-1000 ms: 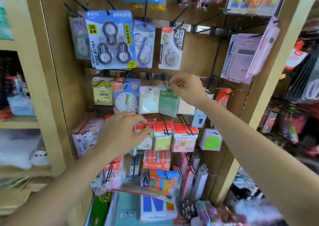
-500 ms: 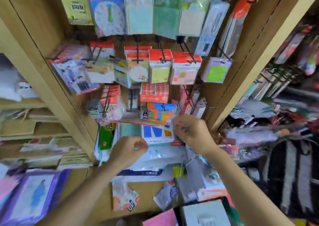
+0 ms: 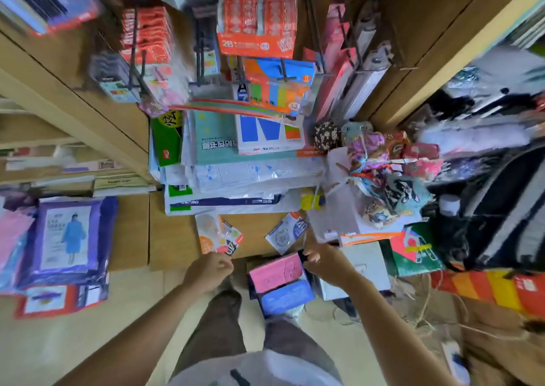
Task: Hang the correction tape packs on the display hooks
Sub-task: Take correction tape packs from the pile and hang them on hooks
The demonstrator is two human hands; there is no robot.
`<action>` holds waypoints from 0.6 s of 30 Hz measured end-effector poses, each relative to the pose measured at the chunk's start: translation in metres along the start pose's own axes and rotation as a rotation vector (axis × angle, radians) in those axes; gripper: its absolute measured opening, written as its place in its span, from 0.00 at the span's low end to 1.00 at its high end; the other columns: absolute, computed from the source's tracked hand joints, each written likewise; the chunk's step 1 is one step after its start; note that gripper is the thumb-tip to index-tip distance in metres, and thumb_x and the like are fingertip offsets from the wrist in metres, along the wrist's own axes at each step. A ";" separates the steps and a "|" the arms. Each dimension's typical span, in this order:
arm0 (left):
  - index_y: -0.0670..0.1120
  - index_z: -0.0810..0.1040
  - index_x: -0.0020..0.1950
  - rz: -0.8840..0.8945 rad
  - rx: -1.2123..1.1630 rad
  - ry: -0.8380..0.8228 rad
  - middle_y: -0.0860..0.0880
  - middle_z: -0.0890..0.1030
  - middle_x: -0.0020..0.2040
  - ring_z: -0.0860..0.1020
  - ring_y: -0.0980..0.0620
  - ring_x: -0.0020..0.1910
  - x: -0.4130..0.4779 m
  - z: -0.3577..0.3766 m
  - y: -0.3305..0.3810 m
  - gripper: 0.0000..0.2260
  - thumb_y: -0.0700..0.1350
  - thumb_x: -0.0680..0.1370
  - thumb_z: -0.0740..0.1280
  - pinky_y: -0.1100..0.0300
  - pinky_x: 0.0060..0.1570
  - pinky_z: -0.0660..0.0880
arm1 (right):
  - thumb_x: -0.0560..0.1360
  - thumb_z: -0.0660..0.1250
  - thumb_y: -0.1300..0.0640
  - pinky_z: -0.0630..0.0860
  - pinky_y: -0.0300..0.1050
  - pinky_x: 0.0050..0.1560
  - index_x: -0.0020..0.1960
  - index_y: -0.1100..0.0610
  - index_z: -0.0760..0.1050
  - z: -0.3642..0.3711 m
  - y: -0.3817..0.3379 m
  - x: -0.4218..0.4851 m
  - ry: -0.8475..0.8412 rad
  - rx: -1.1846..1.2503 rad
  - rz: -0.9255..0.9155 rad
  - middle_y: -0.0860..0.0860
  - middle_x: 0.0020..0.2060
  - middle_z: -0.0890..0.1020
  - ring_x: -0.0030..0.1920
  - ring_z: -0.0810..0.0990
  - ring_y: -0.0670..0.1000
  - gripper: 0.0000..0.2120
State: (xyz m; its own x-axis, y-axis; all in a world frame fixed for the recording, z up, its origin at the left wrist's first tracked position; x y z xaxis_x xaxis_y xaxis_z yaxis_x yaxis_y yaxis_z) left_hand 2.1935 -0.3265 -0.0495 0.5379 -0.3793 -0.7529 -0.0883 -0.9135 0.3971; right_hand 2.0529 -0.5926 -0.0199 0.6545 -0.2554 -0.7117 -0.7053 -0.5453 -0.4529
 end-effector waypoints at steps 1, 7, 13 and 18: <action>0.57 0.81 0.40 -0.021 -0.012 -0.017 0.56 0.85 0.49 0.82 0.54 0.53 0.008 0.011 -0.007 0.06 0.48 0.77 0.69 0.61 0.48 0.74 | 0.73 0.72 0.56 0.77 0.46 0.49 0.61 0.56 0.78 0.012 0.008 0.009 -0.008 0.016 0.028 0.54 0.49 0.85 0.50 0.83 0.57 0.17; 0.60 0.78 0.37 -0.141 0.017 -0.155 0.54 0.86 0.50 0.83 0.51 0.53 0.057 0.075 -0.064 0.05 0.53 0.72 0.67 0.55 0.56 0.78 | 0.73 0.71 0.62 0.73 0.37 0.32 0.52 0.56 0.81 0.085 0.034 0.072 -0.074 0.137 0.158 0.55 0.47 0.86 0.38 0.79 0.50 0.08; 0.52 0.84 0.48 -0.173 0.061 -0.130 0.51 0.86 0.52 0.82 0.48 0.53 0.115 0.081 -0.089 0.07 0.49 0.76 0.66 0.55 0.52 0.78 | 0.75 0.68 0.46 0.73 0.40 0.51 0.60 0.53 0.79 0.145 0.067 0.149 -0.124 0.153 0.311 0.50 0.56 0.82 0.56 0.81 0.53 0.17; 0.50 0.78 0.65 -0.027 0.343 -0.103 0.47 0.80 0.62 0.78 0.43 0.61 0.172 0.069 -0.110 0.15 0.47 0.78 0.65 0.52 0.53 0.77 | 0.74 0.68 0.51 0.69 0.43 0.41 0.58 0.60 0.78 0.147 0.092 0.196 0.010 0.174 0.397 0.53 0.40 0.80 0.50 0.81 0.60 0.16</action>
State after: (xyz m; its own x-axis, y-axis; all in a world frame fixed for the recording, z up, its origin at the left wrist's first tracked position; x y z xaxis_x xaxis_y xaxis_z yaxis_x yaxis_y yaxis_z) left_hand 2.2380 -0.3011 -0.2592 0.4584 -0.3512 -0.8164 -0.3612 -0.9129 0.1900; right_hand 2.0763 -0.5752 -0.2805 0.3255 -0.4265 -0.8439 -0.9377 -0.2604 -0.2301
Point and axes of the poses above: each hand's wrist, its own x-axis towards the middle knuckle, its own z-axis out of the palm, y = z × x, the point moved 6 cm from there along x, towards the middle knuckle
